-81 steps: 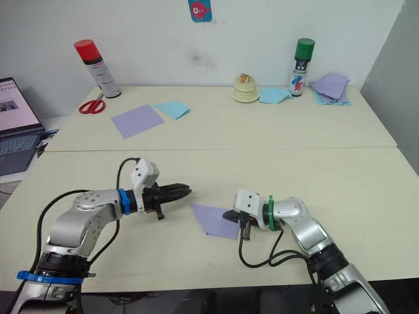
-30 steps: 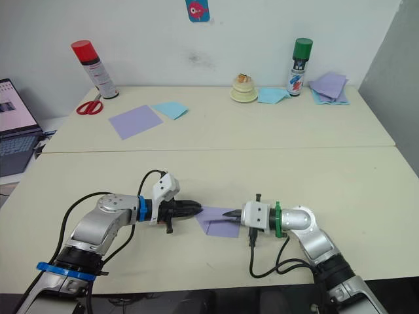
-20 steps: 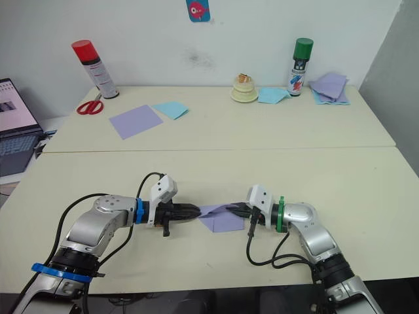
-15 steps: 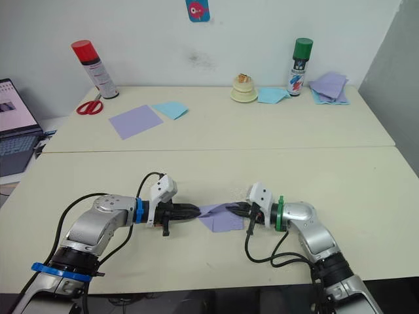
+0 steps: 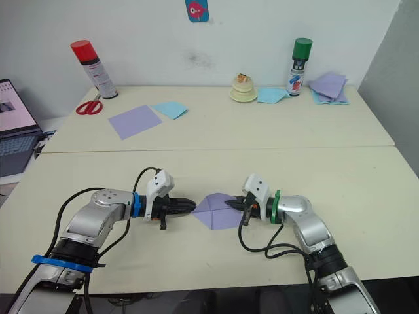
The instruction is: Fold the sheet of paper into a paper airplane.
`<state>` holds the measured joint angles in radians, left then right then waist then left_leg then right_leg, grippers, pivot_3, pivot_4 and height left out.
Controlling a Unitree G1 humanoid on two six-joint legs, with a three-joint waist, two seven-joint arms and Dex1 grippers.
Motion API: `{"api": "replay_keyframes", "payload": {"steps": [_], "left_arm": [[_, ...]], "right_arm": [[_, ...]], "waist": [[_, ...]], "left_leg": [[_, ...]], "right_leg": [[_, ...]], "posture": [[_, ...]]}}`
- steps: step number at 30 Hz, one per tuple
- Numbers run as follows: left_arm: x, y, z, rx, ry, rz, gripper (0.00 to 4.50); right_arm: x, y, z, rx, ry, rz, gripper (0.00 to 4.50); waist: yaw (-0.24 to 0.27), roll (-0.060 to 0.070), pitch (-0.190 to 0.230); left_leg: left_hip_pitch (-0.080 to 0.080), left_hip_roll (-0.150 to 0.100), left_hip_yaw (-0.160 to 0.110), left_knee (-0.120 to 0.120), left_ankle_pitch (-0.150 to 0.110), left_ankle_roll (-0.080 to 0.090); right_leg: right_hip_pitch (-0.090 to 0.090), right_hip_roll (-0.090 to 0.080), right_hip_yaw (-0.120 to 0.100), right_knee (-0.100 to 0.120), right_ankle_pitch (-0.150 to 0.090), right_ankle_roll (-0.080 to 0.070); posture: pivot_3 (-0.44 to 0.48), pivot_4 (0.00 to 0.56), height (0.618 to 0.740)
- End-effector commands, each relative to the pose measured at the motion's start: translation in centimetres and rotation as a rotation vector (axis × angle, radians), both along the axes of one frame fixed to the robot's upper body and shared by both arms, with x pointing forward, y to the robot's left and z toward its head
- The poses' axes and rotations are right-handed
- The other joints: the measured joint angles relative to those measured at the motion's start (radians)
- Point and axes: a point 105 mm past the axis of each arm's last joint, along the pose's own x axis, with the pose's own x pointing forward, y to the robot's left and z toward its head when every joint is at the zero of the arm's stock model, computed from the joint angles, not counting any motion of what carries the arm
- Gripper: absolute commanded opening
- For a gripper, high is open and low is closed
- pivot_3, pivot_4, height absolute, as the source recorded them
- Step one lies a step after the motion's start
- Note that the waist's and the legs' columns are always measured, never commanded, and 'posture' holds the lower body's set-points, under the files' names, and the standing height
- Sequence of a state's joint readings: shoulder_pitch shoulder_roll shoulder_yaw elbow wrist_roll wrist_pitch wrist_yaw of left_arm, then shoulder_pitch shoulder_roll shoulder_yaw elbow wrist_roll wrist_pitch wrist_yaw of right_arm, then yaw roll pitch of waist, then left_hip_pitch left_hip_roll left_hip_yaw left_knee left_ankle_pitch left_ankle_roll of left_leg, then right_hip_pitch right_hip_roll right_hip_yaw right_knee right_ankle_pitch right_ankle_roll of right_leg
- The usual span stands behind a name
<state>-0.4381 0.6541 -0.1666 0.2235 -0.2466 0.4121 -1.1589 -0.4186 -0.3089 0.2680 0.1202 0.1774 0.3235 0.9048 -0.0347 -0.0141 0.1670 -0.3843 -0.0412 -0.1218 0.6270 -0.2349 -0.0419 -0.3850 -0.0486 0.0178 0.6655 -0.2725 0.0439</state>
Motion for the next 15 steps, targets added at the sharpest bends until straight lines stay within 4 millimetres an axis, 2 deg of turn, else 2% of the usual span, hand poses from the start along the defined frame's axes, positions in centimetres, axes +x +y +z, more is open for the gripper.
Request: {"api": "replay_keyframes", "payload": {"steps": [1,5,9,12,15], "left_arm": [[0.6,1.0,-0.3,0.04,-0.023,0.036,0.68],[1.6,1.0,2.4,-0.054,-0.106,0.069,0.68],[1.2,0.3,5.5,-0.154,-0.151,0.035,0.68],[0.3,-0.8,6.5,-0.192,-0.155,-0.013,0.68],[-0.6,-2.3,6.5,-0.202,-0.149,-0.052,0.68]], "right_arm": [[0.8,0.1,0.8,-0.005,-0.03,-0.028,0.02],[0.7,0.1,0.3,-0.03,-0.018,-0.027,0.02],[0.7,0.1,-0.1,-0.045,-0.005,-0.035,0.02],[0.8,0.0,-0.2,-0.054,0.009,-0.047,0.02],[0.8,-0.1,-0.4,-0.066,0.021,-0.049,0.02]], "waist": [[0.0,0.0,0.0],[0.0,0.0,0.0],[0.0,0.0,0.0],[0.0,0.0,0.0],[0.001,0.0,0.0]], "left_leg": [[0.0,0.0,0.0,0.0,0.0,0.0],[0.0,0.0,0.0,0.0,0.0,0.0],[-0.002,0.0,-0.001,0.0,0.0,0.0],[-0.003,-0.001,-0.001,0.0,0.0,0.0],[-0.003,-0.001,0.0,0.0,0.0,0.0]], "right_leg": [[0.0,0.0,0.0,0.0,0.0,0.0],[0.0,0.0,0.0,0.0,0.0,0.0],[-0.001,0.0,-0.001,0.0,0.0,0.0],[-0.002,-0.001,0.0,0.0,0.0,0.0],[-0.002,-0.001,0.0,0.0,0.0,0.0]], "posture": [[0.0,0.15,0.74],[0.0,0.15,0.74],[0.0,0.15,0.74],[0.0,0.15,0.74],[0.0,0.15,0.74]]}}
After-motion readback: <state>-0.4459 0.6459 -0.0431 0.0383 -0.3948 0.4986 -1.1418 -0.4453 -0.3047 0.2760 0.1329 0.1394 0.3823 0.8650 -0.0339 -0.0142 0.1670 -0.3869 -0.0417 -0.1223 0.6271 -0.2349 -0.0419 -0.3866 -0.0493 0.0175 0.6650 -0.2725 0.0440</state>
